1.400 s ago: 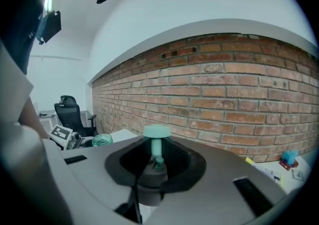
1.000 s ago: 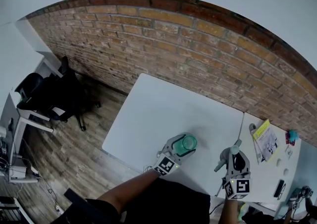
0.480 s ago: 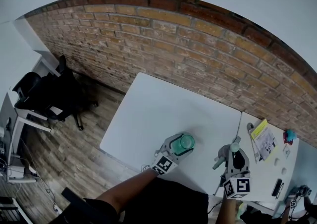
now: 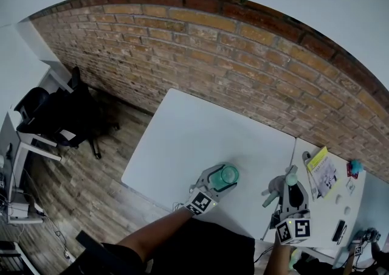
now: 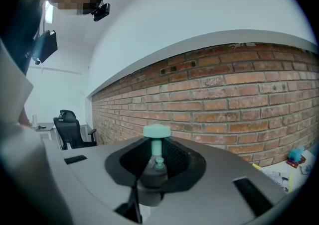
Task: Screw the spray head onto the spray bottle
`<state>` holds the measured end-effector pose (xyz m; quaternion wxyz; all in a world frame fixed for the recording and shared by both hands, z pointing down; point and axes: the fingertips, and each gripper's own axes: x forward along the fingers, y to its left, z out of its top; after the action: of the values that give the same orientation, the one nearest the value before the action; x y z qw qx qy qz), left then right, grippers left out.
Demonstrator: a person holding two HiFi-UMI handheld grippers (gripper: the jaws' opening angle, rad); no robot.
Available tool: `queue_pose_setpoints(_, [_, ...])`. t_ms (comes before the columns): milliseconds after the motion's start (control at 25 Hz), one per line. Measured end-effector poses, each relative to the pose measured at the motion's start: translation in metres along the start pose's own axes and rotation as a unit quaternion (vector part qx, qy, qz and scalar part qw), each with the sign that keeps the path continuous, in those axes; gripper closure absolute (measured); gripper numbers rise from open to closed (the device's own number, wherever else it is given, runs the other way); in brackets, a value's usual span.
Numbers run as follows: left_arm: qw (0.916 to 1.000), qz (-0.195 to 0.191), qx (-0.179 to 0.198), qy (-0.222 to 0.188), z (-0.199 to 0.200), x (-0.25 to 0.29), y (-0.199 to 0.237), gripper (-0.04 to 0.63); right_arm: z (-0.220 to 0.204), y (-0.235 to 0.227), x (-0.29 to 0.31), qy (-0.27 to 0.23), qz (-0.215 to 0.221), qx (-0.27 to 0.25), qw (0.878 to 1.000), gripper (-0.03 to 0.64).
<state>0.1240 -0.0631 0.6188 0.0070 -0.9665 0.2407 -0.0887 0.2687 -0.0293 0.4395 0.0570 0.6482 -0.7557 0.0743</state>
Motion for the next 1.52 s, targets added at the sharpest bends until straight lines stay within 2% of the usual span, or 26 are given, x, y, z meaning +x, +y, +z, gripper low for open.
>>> queue_pose_setpoints(1080, [1.0, -0.003, -0.006, 0.003, -0.001, 0.001, 0.0, 0.268, 0.031, -0.006, 0.002, -0.035, -0.019, 0.009, 0.999, 0.549])
queue_pose_setpoints(1360, [0.9999, 0.0, -0.007, 0.01, -0.003, 0.002, 0.0, 0.268, 0.04, -0.011, 0.003, -0.036, -0.009, 0.012, 0.999, 0.549])
queue_pose_setpoints(1520, [0.9996, 0.015, -0.02, 0.015, -0.004, 0.005, 0.001, 0.268, 0.045, -0.019, 0.004, -0.039, 0.003, 0.013, 0.999, 0.549])
